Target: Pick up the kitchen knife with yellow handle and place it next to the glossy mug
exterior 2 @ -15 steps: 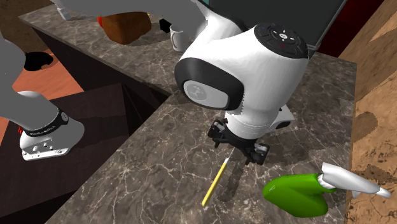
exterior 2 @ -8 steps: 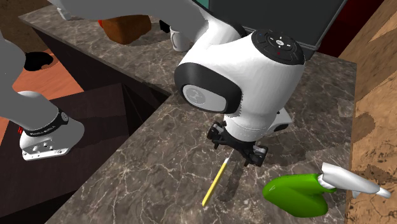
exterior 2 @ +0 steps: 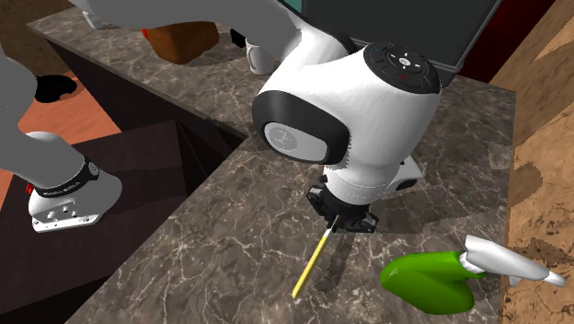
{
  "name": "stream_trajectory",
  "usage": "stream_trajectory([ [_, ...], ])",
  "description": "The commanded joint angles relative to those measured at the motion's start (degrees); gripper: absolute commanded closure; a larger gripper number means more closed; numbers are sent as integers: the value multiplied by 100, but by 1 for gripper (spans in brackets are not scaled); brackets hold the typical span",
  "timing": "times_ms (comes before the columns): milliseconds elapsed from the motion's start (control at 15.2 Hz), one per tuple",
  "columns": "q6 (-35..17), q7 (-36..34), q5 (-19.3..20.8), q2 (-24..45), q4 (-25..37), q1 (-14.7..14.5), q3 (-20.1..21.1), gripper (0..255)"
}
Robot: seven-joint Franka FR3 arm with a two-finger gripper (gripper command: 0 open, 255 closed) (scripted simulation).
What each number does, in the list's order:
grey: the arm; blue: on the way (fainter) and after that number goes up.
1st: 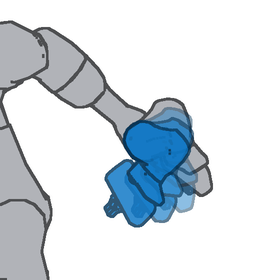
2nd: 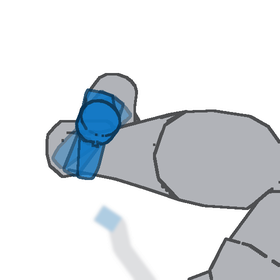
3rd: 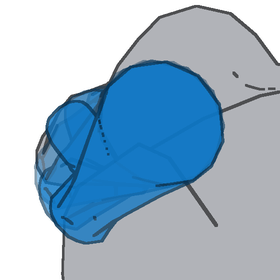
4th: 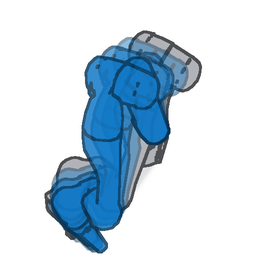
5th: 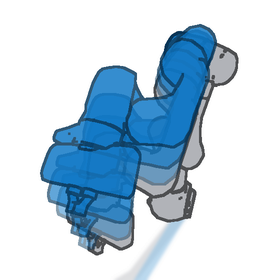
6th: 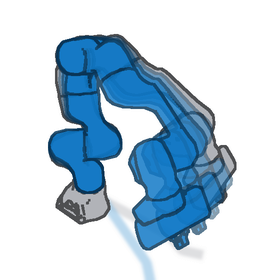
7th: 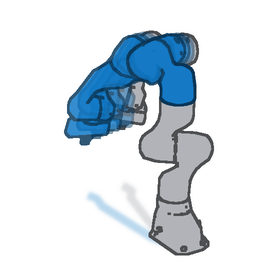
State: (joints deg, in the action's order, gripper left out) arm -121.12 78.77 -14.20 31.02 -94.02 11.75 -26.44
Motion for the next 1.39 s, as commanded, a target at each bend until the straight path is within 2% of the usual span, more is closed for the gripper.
stream_trajectory([
  [0, 0, 0, 0, 1, 0, 0, 0, 255],
  [132, -1, 0, 0, 1, 0, 0, 0, 255],
  [1320, 1136, -160, 275, -492, 690, -52, -158, 255],
])
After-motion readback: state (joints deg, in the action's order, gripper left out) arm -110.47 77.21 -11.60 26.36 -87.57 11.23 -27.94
